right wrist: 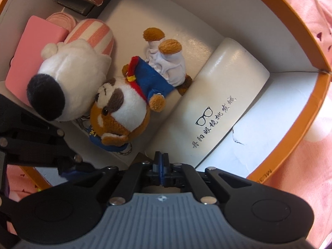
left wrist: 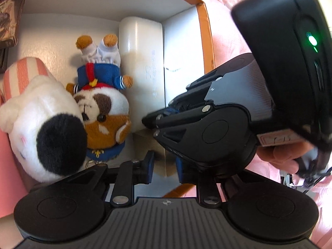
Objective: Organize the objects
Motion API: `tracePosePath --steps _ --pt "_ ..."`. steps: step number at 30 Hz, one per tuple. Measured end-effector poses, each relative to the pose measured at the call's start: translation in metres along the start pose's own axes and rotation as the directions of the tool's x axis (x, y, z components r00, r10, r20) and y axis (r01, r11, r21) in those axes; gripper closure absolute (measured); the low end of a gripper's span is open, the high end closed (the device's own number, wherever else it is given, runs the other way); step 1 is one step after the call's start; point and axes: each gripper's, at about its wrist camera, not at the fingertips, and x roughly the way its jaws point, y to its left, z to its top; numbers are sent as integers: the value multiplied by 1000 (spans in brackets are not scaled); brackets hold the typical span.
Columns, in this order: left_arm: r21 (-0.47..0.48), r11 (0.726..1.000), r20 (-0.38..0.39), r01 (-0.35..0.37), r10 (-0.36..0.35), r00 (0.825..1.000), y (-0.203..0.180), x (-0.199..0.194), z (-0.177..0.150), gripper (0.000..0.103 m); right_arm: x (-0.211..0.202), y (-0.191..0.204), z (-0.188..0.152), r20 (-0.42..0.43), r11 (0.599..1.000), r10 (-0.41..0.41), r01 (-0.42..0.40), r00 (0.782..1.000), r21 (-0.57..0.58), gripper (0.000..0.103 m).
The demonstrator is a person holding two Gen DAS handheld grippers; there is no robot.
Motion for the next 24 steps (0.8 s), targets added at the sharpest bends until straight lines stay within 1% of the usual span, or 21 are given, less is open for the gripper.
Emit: tracePosePath --steps 3,5,6,8,9,11,13,14,16,17,18,21,24 --pt "-8 1000 -4 -4 4 1000 2 1 -3 83 -1 2 -7 49 999 -38 37 998 18 103" --pt "-12 1000 4 -21 21 1000 3 0 -4 84 -4 1 -10 92 997 -63 59 994 41 103" --pt "-15 1000 4 -18 18 1000 4 0 -4 84 -7 1 -11 121 995 -93 89 988 43 103" --pt "-24 1000 2 -6 6 1000 6 -2 -5 84 -14 1 -14 204 980 -201 196 958 44 103" --pt "-24 1000 4 -7 7 1000 6 -2 -6 84 -16 -1 -13 219 979 -203 195 954 56 103" --pt "-29 1000 0 2 -2 1000 6 -1 -5 84 -17 -6 -11 210 986 -163 152 964 71 103" --pt "-37 999 -8 10 -10 1000 7 1 -5 83 -19 -8 -10 219 987 -154 141 963 76 103" --pt "-42 999 -15 10 -11 1000 8 3 -5 82 -21 -10 -10 225 987 -151 135 963 82 103" --pt "-69 997 -25 23 -24 999 11 6 -4 80 -27 -17 -11 241 988 -140 119 960 101 103" --pt "-72 997 -25 29 -31 999 11 6 -4 80 -31 -19 -12 248 988 -135 112 959 107 102" --pt "-66 997 -23 29 -31 999 10 5 -5 80 -34 -21 -14 253 989 -126 102 959 103 99" --pt "-42 999 7 34 -33 999 8 -3 -8 82 -38 -23 -18 245 995 -94 80 965 68 99" --pt "-20 999 44 37 -36 998 6 -17 -11 83 -39 -22 -19 241 993 -114 110 964 30 100"
